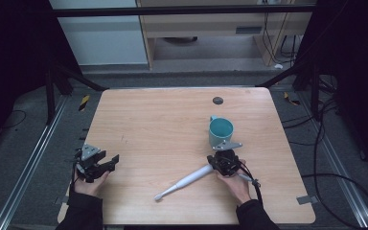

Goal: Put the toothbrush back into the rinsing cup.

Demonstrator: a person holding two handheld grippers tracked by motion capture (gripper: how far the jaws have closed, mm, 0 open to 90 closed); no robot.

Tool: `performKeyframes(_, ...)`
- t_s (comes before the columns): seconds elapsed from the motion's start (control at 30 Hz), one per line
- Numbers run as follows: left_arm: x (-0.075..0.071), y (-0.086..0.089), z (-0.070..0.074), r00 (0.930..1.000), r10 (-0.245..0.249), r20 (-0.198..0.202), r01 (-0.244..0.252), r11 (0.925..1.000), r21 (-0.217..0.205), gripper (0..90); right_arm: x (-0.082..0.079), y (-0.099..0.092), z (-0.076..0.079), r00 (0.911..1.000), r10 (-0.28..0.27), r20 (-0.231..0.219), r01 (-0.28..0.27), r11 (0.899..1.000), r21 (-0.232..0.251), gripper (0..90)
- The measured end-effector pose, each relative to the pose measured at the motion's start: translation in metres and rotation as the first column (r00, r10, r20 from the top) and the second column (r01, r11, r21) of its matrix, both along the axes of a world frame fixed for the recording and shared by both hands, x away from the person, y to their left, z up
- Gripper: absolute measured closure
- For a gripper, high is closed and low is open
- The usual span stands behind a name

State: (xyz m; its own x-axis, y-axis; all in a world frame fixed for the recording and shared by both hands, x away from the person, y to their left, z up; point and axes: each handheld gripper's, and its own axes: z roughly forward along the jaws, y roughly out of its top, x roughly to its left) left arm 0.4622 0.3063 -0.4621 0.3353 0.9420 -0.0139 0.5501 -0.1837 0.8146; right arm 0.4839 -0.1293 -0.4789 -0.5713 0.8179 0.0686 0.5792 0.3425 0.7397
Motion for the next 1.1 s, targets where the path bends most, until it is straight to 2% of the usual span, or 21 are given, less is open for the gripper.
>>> performKeyframes(0.5, 0.0, 0.001, 0.001, 1.0, -0.002, 0.001, 0.002, 1.0, 0.007, 40.5, -0.001, -0.001, -0.003, 0.9998, 0.009, -0.019, -0.009, 1.0, -0.026, 89.5)
performKeyframes(0.7, -0.001, 0.001, 0.001, 1.0, -0.003, 0.002, 0.003, 1.0, 0.006, 40.5, -0.005, -0.001, -0.004, 0.9996, 0.018, -0.022, -0.02, 0.998, -0.064, 89.2)
performKeyframes(1.0, -0.002, 0.0, 0.002, 1.0, -0.003, 0.002, 0.003, 1.0, 0.005, 40.4, -0.013, -0.003, -0.002, 0.9993, 0.032, -0.021, -0.034, 0.995, -0.092, 89.0)
performKeyframes(1.1, -0.002, 0.001, 0.002, 1.0, -0.004, 0.003, 0.004, 1.0, 0.007, 40.4, -0.015, -0.004, -0.002, 0.9993, 0.031, -0.021, -0.033, 0.996, -0.087, 88.9)
